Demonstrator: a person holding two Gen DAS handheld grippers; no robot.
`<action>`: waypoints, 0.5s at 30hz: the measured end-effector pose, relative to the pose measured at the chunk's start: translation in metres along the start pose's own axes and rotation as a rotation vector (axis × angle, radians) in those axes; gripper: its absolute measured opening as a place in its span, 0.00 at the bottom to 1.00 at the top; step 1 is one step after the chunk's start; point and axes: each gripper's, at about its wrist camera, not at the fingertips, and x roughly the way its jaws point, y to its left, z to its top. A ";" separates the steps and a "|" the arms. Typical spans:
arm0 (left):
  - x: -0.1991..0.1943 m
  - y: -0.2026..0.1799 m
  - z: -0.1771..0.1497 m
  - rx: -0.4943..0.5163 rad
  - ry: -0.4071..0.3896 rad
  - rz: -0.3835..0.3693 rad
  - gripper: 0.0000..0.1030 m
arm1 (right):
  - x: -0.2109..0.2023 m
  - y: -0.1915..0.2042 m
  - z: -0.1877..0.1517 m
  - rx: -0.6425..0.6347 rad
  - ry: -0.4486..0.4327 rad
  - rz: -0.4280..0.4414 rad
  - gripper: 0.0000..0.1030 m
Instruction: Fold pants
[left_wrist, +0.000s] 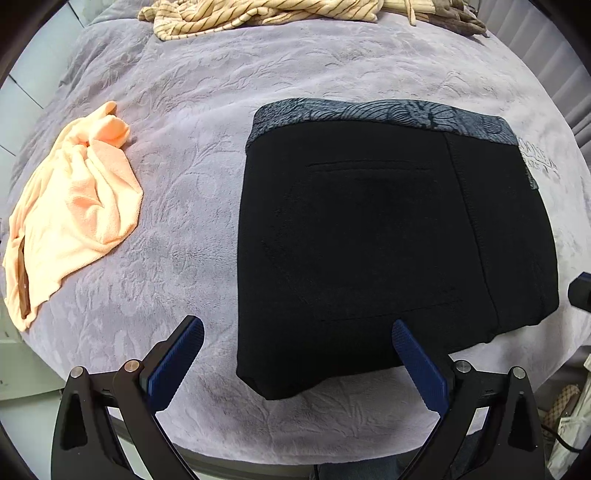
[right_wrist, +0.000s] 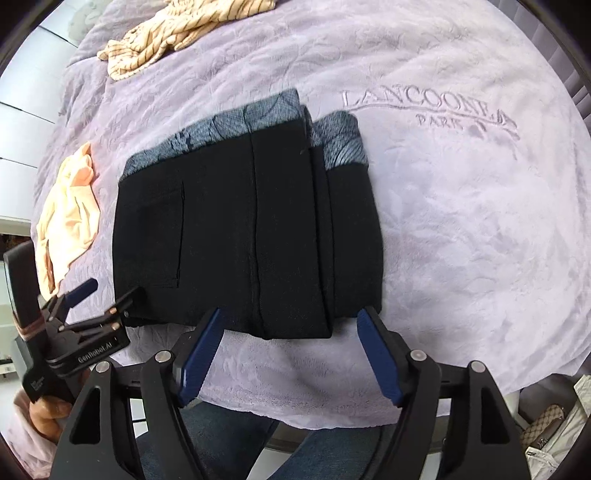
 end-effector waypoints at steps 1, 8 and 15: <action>-0.004 -0.005 -0.001 0.002 -0.006 0.003 0.99 | -0.004 -0.003 0.000 0.002 -0.010 0.006 0.76; -0.040 -0.037 -0.003 -0.028 -0.052 0.016 0.99 | -0.017 -0.017 -0.006 0.019 -0.038 0.039 0.76; -0.081 -0.064 -0.017 -0.068 -0.097 0.016 0.99 | -0.039 -0.022 -0.015 -0.019 -0.048 0.011 0.76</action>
